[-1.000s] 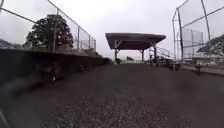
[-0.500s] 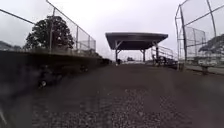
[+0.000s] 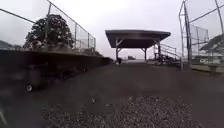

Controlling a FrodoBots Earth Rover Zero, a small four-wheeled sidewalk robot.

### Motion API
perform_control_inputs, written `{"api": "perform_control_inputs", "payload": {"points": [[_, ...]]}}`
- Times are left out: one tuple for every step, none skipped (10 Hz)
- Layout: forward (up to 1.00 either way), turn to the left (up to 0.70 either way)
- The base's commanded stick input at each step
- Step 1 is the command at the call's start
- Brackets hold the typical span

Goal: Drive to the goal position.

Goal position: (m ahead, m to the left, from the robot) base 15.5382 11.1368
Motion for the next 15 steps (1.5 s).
{"api": "perform_control_inputs", "payload": {"points": [[1.0, 0.0], [1.0, 0.0], [1.0, 0.0], [1.0, 0.0], [1.0, 0.0], [1.0, 0.0], [1.0, 0.0], [1.0, 0.0], [1.0, 0.0], [1.0, 0.0], [1.0, 0.0], [1.0, 0.0], [1.0, 0.0], [1.0, 0.0], [1.0, 0.0]]}}
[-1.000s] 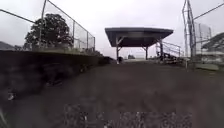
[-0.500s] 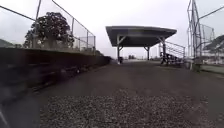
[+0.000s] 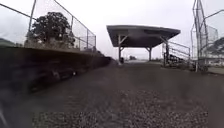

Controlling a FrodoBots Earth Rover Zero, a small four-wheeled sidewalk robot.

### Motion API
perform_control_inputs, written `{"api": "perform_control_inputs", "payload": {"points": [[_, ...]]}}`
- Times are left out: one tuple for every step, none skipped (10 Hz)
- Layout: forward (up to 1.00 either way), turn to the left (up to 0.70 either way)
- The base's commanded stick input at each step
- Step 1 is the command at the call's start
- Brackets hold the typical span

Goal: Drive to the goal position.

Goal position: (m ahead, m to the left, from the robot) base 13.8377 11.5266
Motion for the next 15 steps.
{"api": "perform_control_inputs", "payload": {"points": [[1.0, 0.0], [1.0, 0.0], [1.0, 0.0], [1.0, 0.0], [1.0, 0.0], [1.0, 0.0], [0.09, 0.0], [0.0, 0.0], [0.0, 0.0], [0.0, 0.0], [0.0, 0.0], [0.0, 0.0], [0.0, 0.0], [0.0, 0.0], [0.0, 0.0]]}}
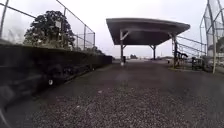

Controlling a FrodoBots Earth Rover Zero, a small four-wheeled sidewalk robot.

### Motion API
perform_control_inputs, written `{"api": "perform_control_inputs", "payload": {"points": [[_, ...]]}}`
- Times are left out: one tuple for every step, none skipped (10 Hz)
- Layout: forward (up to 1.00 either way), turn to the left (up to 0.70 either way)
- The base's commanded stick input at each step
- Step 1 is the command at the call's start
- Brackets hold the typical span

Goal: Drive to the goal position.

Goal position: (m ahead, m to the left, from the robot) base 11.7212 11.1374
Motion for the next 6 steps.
{"api": "perform_control_inputs", "payload": {"points": [[0.0, 0.0], [0.11, 0.0], [0.61, 0.0], [1.0, 0.0], [1.0, -0.12], [1.0, -0.34]]}}
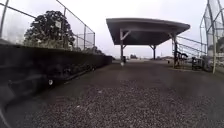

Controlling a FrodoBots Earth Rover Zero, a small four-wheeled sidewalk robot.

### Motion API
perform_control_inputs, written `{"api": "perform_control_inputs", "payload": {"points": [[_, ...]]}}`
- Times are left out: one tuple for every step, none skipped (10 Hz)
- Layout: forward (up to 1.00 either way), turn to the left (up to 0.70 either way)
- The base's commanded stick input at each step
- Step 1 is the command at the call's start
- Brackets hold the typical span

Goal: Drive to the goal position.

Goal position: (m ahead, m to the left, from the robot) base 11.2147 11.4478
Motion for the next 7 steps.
{"api": "perform_control_inputs", "payload": {"points": [[1.0, -0.4], [1.0, -0.4], [1.0, -0.4], [1.0, -0.31], [1.0, 0.0], [1.0, 0.0], [1.0, 0.0]]}}
